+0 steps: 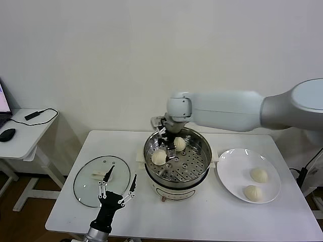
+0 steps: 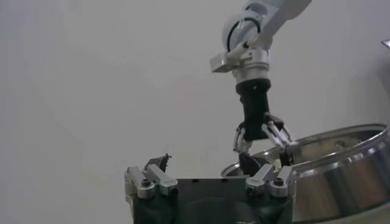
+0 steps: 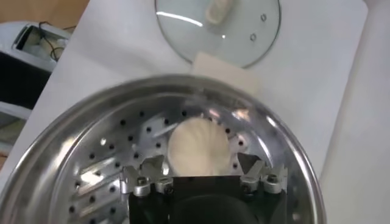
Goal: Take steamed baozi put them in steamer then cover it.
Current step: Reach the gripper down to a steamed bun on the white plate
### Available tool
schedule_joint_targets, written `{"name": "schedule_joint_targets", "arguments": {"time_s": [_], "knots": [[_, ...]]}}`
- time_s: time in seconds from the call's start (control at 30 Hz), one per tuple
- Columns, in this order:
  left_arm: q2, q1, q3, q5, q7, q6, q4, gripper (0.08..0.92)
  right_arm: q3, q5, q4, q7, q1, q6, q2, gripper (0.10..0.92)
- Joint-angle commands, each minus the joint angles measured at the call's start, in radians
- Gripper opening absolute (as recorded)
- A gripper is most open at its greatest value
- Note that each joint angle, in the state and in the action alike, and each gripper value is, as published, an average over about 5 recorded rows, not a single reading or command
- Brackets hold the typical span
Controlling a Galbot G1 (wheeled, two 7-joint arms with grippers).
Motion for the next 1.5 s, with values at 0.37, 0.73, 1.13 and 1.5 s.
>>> {"name": "schedule_joint_targets", "arguments": {"time_s": [0.37,0.73,1.13,1.5], "knots": [[0.004,0.011,-0.003,0.002,0.004,0.001,-0.013,0.823,0.027,-0.294,0.044,-0.276,-0.001,0.137,-0.592,0.823],[-0.001,0.016,-0.006,0.009,0.003,0.001,-0.008,0.823,0.189,-0.459,-0.034,-0.254,-0.345,0.201,-0.650,0.823],[0.002,0.025,-0.013,0.009,0.002,-0.003,-0.005,0.823,0.331,-0.514,-0.095,-0.247,-0.524,0.205,-0.623,0.823],[0.004,0.023,-0.017,0.011,0.001,-0.005,0.004,0.823,0.425,-0.544,-0.150,-0.220,-0.624,0.210,-0.595,0.823]]}}
